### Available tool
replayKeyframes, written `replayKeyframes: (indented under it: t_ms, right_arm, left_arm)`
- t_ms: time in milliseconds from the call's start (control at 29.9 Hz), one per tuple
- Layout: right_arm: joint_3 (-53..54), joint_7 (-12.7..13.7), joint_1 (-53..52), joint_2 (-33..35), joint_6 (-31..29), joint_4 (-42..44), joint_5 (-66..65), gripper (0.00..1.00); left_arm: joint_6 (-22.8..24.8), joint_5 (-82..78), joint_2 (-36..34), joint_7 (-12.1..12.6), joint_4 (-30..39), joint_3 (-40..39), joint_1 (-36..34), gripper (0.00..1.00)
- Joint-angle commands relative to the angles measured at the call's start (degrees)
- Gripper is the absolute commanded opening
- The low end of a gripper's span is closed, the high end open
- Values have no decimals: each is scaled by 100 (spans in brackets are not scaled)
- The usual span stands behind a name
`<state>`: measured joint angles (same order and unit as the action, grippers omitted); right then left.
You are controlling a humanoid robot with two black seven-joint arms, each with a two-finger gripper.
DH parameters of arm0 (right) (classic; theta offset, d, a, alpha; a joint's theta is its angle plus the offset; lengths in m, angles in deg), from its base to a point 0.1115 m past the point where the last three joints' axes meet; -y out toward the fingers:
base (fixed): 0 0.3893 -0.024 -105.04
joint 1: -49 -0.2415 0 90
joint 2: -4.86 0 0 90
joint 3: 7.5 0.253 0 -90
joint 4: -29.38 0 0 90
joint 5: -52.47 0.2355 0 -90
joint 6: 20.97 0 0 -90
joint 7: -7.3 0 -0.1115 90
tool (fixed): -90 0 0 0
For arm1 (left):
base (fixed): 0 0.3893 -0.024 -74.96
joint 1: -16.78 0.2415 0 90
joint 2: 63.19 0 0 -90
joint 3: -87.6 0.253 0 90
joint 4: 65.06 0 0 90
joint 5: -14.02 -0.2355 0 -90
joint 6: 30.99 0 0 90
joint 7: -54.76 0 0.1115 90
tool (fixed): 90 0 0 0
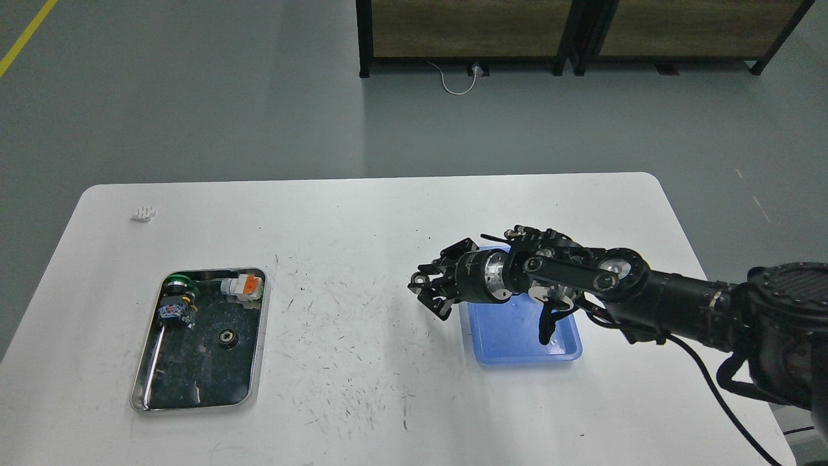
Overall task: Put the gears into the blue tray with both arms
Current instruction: 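Move the gear into the blue tray and open the right gripper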
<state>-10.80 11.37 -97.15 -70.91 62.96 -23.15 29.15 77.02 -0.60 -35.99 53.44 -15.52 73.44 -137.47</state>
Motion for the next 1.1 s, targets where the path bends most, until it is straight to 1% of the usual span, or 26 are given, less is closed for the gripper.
replayKeyframes:
  t_ms: [0, 100, 234, 535, 601, 635, 702, 735, 768, 902, 1069]
  right_arm:
    - [30, 7, -37, 650, -69, -336, 11, 25]
    - [13, 15, 16, 1046, -149, -538, 11, 25]
    - [-5, 7, 139, 1310, -157, -679, -15, 26]
    - [-31, 16, 850, 1390, -193, -679, -296, 30]
    - [-14, 7, 930, 1381, -193, -670, -340, 33]
    - [13, 7, 948, 1381, -184, -662, -340, 37]
    - [57, -11, 948, 1372, -158, -653, -340, 53]
    - [74, -11, 948, 1364, -131, -653, -332, 64]
    - [127, -20, 939, 1364, -122, -653, -323, 70]
    - [381, -20, 895, 1381, -122, -653, -270, 83]
    - [636, -20, 869, 1425, -122, -688, -244, 87]
  left_arm:
    - [27, 3, 39, -8, 3, 1, 0, 98]
    - [88, 3, 66, -52, 3, 1, -8, 98]
    - [88, -6, 83, -61, 3, 1, -26, 98]
    - [88, -6, 31, -79, -6, 1, -52, 98]
    - [88, -6, 13, -79, -6, 1, -52, 98]
    - [97, -6, 13, -79, 3, 1, -52, 98]
    - [97, -6, 4, -79, 3, 1, -52, 98]
    - [97, -6, 4, -79, 3, 1, -52, 98]
    - [97, -6, 4, -79, 3, 1, -52, 98]
    - [97, -6, 13, -70, 3, 9, -52, 98]
    - [246, -6, 13, -61, 21, 53, -52, 98]
